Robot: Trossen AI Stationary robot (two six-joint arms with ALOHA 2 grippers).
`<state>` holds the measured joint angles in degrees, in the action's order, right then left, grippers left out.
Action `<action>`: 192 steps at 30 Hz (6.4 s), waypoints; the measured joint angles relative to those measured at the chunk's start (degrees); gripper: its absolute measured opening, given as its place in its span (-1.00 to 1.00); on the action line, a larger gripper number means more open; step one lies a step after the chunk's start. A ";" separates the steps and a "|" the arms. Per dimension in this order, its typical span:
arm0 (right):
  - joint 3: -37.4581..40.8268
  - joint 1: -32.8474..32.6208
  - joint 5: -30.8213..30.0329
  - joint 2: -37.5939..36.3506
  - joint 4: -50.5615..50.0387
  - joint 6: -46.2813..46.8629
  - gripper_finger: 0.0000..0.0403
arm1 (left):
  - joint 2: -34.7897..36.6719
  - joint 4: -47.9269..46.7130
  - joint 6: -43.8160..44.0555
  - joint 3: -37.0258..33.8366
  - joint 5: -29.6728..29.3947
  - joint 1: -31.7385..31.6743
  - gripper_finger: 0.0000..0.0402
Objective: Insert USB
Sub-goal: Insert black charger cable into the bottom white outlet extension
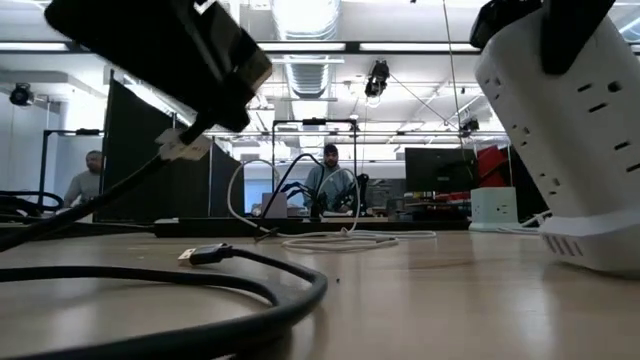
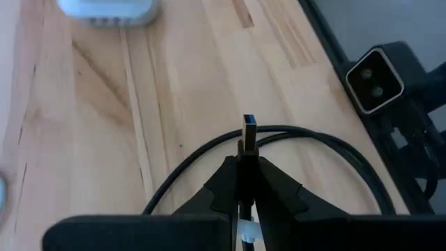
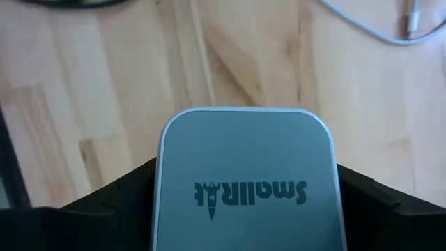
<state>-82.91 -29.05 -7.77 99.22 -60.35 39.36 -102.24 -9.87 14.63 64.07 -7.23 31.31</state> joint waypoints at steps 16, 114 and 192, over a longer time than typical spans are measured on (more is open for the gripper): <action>-1.73 0.37 -4.29 0.22 11.89 -5.63 0.45 | 2.23 -8.11 0.83 0.00 0.70 0.42 -0.89; -15.80 -9.88 -22.48 -0.07 0.64 -5.44 0.91 | 8.81 -25.82 -2.84 -0.04 6.67 -8.14 -0.75; -16.20 7.69 8.21 30.82 32.08 -13.36 -0.97 | 21.99 -40.28 48.99 -0.07 -34.80 26.60 -0.87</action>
<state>-99.11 -21.37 0.44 130.04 -28.27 26.00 -80.25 -50.15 63.62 64.01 -42.03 57.91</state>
